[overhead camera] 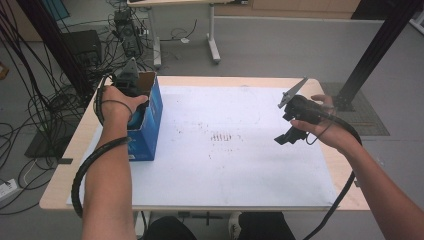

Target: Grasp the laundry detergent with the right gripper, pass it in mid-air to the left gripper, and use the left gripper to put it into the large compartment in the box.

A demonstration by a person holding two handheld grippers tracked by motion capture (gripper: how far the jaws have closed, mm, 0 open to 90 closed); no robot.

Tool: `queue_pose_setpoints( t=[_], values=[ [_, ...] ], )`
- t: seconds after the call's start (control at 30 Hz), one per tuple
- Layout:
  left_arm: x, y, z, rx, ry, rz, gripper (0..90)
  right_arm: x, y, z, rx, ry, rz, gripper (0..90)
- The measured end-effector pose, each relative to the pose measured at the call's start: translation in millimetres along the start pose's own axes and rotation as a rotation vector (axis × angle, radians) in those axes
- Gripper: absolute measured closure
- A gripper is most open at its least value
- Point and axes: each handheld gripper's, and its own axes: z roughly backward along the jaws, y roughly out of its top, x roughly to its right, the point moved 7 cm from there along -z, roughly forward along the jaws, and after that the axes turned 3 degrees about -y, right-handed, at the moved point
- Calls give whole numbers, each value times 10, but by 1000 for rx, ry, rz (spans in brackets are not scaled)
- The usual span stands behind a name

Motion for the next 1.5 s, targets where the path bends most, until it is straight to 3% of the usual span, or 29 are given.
queue_pose_setpoints(
  t=[1.5],
  values=[
    [-20,4,-11,11,-14,12,356,57,-5,57,-12,-16,6,79]
  ],
)
